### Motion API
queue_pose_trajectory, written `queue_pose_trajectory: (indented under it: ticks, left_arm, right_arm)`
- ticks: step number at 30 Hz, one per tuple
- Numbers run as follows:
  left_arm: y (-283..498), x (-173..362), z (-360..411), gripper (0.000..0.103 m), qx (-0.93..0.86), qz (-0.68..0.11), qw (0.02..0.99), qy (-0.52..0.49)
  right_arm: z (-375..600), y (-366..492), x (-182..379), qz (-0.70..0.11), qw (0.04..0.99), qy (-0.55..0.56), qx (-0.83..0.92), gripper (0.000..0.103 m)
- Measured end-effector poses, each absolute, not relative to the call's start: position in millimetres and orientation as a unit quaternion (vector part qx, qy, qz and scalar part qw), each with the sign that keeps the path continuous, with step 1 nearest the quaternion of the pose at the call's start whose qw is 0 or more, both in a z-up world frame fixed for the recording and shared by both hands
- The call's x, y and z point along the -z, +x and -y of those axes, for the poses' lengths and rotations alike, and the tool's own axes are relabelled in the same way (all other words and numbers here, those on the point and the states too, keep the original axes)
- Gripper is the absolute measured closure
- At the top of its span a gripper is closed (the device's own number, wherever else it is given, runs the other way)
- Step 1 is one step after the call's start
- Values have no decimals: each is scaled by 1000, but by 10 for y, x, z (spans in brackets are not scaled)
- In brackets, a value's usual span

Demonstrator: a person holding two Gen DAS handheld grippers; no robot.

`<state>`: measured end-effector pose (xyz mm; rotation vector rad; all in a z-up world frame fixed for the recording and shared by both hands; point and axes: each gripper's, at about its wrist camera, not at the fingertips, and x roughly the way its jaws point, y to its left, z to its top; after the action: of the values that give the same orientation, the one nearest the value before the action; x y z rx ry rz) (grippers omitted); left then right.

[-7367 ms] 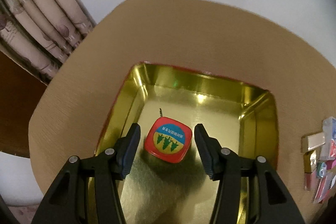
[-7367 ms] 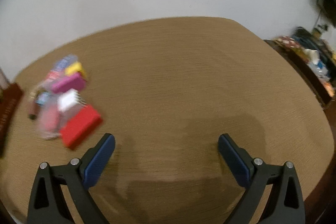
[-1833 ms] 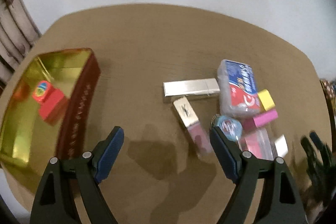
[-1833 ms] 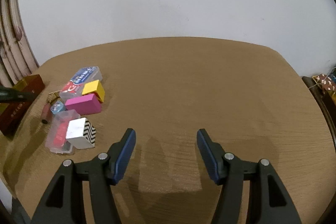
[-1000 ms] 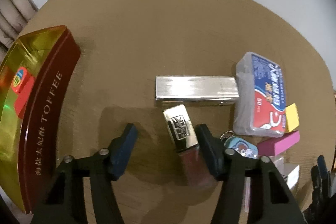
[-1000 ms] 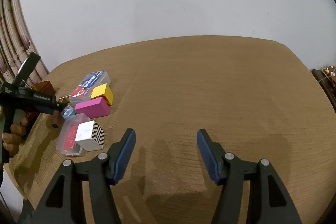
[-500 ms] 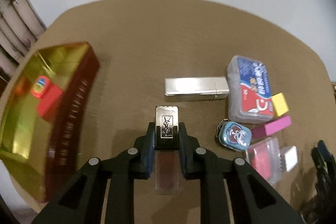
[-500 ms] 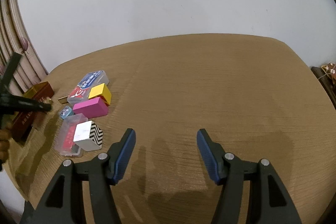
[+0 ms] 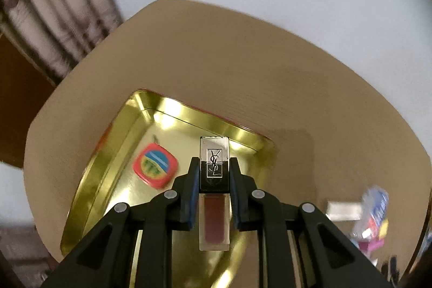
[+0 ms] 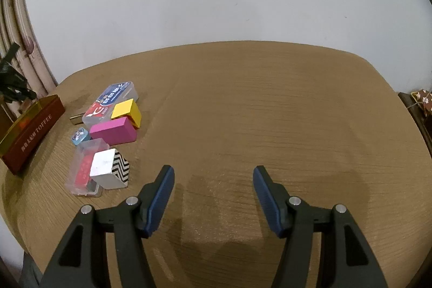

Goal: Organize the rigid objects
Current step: 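Carry the lipstick into the tin and open the left tool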

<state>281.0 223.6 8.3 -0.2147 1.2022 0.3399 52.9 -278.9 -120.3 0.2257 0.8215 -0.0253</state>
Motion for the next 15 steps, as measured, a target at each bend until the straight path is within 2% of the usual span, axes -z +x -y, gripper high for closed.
queue_pose_trajectory:
  ticks: [5, 12, 14, 15]
  left_arm:
    - [3025, 244, -2503, 86, -185, -574, 788, -122]
    - [3118, 362, -2583, 85, -189, -564, 795, -115]
    - [3047, 290, -2524, 82, -189, -552, 805, -108]
    - [3030, 243, -2513, 75, -189, -544, 811, -99]
  right_arm:
    - [2793, 541, 1222, -404, 908, 110, 7, 41]
    - [2790, 569, 1242, -407, 907, 110, 5, 41]
    - [2794, 564, 1247, -408, 906, 110, 6, 41]
    - [2796, 557, 1243, -408, 906, 110, 5, 41]
